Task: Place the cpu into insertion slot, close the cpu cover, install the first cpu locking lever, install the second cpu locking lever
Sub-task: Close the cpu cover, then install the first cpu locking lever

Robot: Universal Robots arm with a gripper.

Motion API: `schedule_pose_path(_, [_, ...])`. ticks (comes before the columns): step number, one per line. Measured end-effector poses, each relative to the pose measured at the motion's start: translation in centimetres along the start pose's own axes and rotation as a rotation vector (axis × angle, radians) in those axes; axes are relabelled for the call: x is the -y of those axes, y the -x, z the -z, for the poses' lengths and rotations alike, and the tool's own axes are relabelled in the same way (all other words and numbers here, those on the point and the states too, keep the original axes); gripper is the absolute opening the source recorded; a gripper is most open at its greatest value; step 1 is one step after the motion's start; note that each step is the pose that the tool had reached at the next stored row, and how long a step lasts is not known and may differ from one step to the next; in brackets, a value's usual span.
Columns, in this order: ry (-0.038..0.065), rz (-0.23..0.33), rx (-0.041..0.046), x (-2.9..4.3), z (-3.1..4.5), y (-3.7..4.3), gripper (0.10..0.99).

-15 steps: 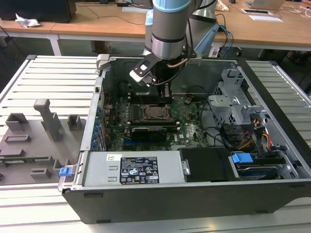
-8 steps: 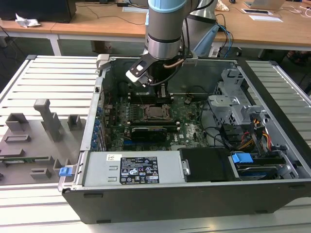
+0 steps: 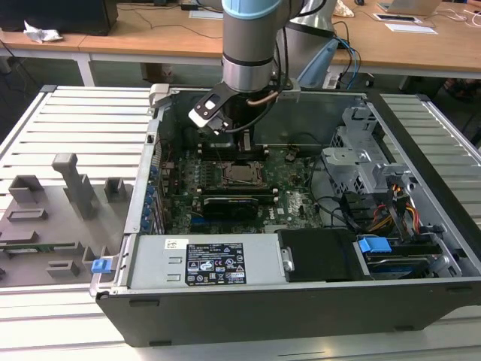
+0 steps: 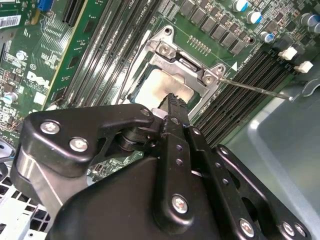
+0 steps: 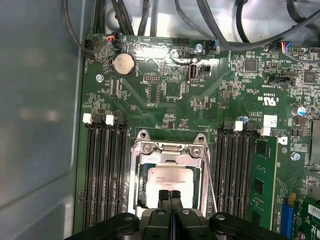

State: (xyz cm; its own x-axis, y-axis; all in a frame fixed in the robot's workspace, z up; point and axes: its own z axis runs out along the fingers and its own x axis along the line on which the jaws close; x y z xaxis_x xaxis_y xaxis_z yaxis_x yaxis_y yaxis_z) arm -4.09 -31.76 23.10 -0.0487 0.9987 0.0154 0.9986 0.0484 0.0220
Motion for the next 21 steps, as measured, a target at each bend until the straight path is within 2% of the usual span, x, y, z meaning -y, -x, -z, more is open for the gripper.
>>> schedule_pose_path(4, [0.0,0.0,0.0001,0.2,0.01,-0.01,0.106])
schedule_pose_path(10, [0.0,0.0,0.0011,0.19,0.6,-0.02,0.106])
schedule_pose_path(13, [0.0,0.0,0.0069,0.19,1.06,-0.02,0.106])
schedule_pose_path(15, [0.0,0.0,0.0106,0.17,1.8,-0.04,0.106])
schedule_pose_path(21, [0.0,0.0,0.0118,0.16,2.19,-0.05,0.106])
